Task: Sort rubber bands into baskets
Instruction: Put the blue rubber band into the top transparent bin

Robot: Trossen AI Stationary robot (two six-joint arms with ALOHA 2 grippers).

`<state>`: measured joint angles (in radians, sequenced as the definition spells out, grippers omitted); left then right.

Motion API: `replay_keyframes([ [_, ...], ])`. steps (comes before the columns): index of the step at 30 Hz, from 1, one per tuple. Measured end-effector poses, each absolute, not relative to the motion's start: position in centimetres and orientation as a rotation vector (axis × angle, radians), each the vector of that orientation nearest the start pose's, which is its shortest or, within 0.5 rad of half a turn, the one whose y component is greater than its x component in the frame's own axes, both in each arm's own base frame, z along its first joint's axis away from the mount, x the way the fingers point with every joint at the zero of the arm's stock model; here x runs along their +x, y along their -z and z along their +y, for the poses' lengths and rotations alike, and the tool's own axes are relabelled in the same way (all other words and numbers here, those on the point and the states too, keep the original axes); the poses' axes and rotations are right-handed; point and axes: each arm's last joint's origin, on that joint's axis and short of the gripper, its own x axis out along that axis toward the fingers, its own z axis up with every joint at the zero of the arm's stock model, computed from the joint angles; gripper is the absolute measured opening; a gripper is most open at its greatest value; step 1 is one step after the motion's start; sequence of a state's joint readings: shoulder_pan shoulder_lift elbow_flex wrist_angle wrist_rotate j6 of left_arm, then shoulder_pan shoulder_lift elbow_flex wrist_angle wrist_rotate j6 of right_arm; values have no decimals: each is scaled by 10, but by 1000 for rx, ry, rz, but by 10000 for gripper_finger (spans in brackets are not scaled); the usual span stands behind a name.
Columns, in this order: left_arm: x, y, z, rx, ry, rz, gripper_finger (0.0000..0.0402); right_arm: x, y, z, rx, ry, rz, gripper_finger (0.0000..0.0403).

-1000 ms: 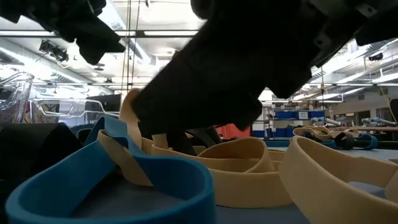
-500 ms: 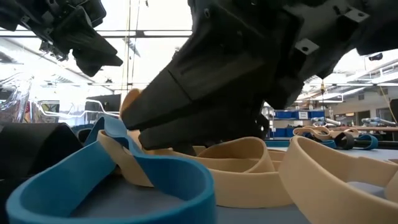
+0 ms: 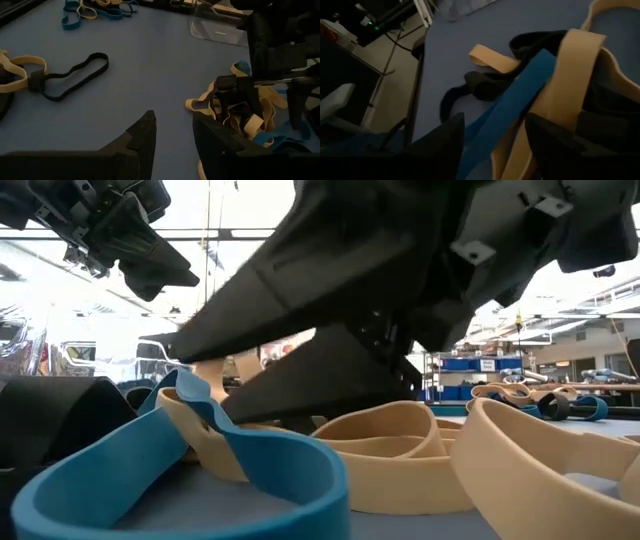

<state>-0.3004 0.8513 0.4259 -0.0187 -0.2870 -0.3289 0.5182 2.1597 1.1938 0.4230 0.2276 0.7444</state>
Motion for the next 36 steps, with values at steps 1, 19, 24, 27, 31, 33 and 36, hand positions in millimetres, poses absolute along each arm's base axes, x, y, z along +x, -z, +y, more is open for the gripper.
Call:
replay_keyframes([
  [1, 175, -215, -45, -193, -59, 421, 133, 383, -105, 211, 521, -77, 588, 209],
  [19, 175, -215, -44, -178, -92, 413, 133, 382, -109, 219, 503, -143, 590, 183],
  [24, 176, -217, -45, -191, -93, 388, 133, 384, -110, 218, 394, -50, 676, 209],
  [27, 176, -218, -45, -194, -92, 380, 133, 388, -116, 219, 365, -34, 657, 224],
  [31, 176, -218, -45, -192, -92, 382, 133, 390, -119, 221, 346, -52, 655, 223],
  [33, 176, -218, -45, -191, -92, 383, 133, 390, -119, 221, 342, -52, 663, 212],
  [36, 176, -217, -45, -188, -92, 385, 133, 389, -116, 218, 326, -31, 692, 193],
])
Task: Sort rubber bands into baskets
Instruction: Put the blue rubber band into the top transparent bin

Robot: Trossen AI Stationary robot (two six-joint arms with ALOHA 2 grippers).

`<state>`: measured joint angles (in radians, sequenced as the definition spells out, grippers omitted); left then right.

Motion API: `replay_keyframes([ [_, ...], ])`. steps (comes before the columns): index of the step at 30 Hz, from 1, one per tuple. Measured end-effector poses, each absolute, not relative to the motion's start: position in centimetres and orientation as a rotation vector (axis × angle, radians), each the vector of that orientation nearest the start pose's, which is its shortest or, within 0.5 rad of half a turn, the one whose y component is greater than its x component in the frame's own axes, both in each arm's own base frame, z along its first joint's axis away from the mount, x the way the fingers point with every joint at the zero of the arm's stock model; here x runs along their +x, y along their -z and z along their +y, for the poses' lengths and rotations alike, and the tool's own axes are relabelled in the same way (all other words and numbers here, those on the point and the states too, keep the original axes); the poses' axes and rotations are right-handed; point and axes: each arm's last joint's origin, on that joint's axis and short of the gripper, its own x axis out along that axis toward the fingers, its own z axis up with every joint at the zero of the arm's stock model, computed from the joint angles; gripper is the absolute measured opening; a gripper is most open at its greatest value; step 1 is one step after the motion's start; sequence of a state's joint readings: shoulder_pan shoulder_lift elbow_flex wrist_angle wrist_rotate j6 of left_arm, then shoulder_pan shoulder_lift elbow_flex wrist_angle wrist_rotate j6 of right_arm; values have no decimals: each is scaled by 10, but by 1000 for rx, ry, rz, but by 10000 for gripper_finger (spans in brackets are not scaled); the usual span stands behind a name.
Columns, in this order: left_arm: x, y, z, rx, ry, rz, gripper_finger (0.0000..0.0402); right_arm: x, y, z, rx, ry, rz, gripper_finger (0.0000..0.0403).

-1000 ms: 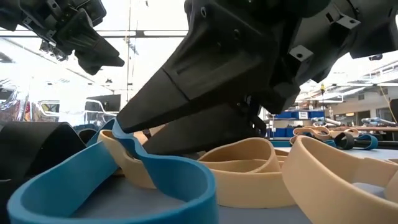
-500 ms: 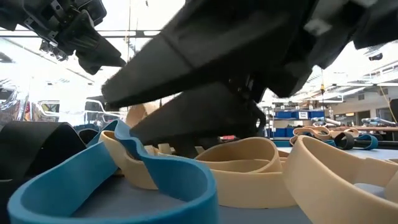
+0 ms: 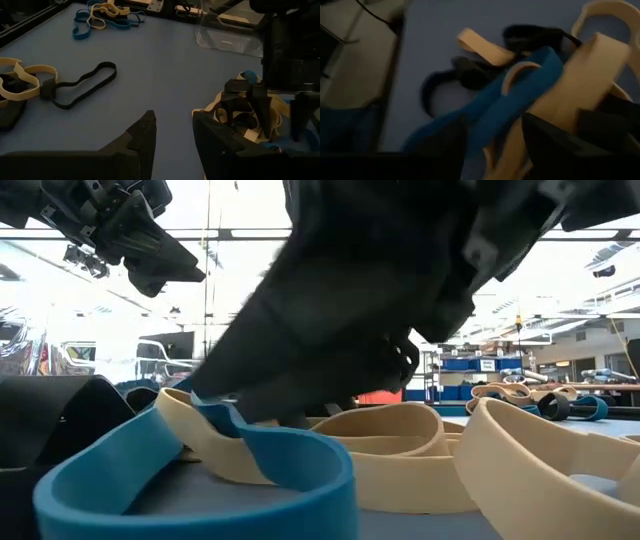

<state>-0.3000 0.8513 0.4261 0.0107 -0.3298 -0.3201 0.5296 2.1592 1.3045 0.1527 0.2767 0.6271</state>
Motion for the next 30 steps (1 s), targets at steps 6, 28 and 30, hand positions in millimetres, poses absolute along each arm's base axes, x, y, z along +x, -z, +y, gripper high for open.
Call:
replay_keyframes([
  [6, 176, -217, -44, -186, -93, 386, 133, 397, -97, 217, 339, -29, 697, 166],
  [28, 175, -217, -45, -188, -93, 395, 133, 406, -130, 203, 300, -71, 692, 156],
  [30, 175, -217, -45, -188, -93, 395, 133, 408, -128, 198, 302, -56, 701, 150],
])
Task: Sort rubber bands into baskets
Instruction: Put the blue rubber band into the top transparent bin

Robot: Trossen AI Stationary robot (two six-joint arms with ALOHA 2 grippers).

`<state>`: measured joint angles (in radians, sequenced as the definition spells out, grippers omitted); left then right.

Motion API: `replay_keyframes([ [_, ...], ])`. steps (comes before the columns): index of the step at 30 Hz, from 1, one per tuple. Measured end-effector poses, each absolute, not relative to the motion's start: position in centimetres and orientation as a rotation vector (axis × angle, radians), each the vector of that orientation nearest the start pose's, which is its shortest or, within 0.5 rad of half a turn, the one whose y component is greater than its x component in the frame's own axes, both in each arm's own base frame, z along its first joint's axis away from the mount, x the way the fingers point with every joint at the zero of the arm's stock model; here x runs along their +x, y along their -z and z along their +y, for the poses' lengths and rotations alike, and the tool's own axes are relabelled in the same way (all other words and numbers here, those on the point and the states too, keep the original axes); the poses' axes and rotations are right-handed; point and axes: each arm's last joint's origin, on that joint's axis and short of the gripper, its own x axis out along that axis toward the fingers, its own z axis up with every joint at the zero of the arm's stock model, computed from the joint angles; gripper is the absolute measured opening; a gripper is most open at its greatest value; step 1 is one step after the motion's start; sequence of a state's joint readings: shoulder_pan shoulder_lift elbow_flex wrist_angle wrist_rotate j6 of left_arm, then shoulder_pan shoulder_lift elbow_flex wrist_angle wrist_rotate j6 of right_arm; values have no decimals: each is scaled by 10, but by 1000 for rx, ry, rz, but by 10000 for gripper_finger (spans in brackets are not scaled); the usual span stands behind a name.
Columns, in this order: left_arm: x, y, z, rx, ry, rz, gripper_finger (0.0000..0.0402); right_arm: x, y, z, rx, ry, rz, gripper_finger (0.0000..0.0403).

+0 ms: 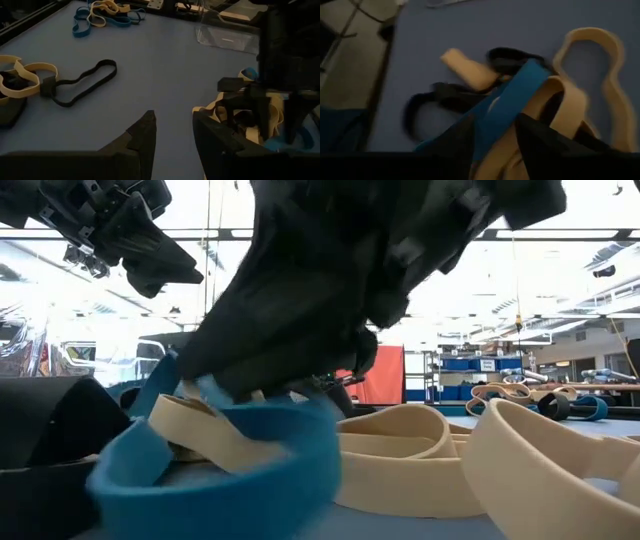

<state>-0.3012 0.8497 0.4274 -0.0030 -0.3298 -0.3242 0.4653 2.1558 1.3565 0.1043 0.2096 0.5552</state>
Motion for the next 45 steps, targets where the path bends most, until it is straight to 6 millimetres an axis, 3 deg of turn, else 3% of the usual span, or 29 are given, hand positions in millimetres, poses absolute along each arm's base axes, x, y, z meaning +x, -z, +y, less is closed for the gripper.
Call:
replay_keyframes([
  [3, 175, -217, -45, -186, -93, 398, 133, 410, -129, 195, 304, -55, 693, 119],
  [8, 175, -216, -45, -187, -93, 399, 133, 410, -129, 197, 288, -100, 700, 18],
  [16, 175, -217, -45, -193, -94, 397, 133, 412, -132, 198, 288, -124, 664, 9],
  [21, 175, -217, -45, -195, -94, 398, 133, 413, -133, 196, 305, -111, 661, 51],
  [31, 174, -215, -44, -204, -100, 416, 133, 410, -130, 195, 289, -9, 665, 196],
  [35, 174, -215, -44, -206, -99, 409, 133, 409, -127, 194, 268, 20, 678, 213],
  [39, 174, -215, -44, -206, -99, 410, 133, 409, -127, 195, 268, 15, 678, 170],
  [45, 174, -215, -44, -205, -99, 411, 133, 409, -126, 192, 272, 2, 697, 47],
])
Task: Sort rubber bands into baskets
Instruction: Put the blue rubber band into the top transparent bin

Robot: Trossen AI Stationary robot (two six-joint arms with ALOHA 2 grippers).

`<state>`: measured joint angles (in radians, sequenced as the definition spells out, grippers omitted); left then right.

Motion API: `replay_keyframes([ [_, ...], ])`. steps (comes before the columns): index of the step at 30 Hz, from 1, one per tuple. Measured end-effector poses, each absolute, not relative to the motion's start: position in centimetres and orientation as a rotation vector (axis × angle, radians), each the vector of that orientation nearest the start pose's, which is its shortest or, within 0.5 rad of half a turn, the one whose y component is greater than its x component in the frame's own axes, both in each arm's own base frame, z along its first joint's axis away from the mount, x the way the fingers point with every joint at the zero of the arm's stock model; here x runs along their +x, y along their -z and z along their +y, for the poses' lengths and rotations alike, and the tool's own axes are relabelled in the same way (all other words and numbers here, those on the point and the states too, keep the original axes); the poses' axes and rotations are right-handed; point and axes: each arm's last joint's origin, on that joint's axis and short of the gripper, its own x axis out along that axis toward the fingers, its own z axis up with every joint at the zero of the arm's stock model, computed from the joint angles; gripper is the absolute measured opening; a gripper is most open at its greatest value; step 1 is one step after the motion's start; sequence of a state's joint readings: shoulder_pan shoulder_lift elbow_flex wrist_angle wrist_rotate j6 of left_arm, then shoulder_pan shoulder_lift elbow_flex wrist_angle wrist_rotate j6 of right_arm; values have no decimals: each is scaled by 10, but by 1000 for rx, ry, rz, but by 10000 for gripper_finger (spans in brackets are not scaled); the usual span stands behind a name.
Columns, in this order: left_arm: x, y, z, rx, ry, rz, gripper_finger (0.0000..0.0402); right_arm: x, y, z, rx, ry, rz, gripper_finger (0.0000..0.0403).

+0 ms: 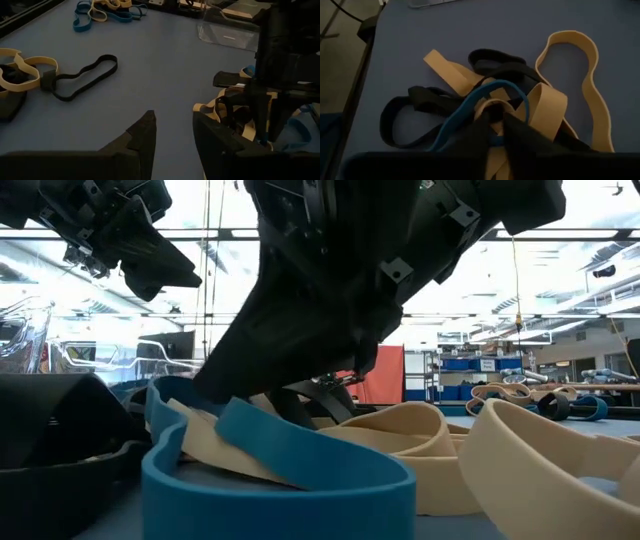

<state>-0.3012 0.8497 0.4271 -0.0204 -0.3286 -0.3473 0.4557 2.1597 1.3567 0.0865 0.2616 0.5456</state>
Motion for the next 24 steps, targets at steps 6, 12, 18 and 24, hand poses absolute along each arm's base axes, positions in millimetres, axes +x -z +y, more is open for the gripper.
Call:
replay_keyframes([
  [6, 174, -215, -44, -205, -99, 411, 133, 409, -126, 192, 263, 3, 694, 16],
  [12, 174, -215, -44, -204, -99, 411, 133, 409, -126, 192, 259, 3, 693, 7],
  [18, 174, -215, -44, -204, -99, 411, 133, 409, -126, 192, 256, 2, 693, 5],
  [24, 174, -215, -44, -204, -100, 410, 133, 407, -134, 190, 230, 20, 688, 4],
])
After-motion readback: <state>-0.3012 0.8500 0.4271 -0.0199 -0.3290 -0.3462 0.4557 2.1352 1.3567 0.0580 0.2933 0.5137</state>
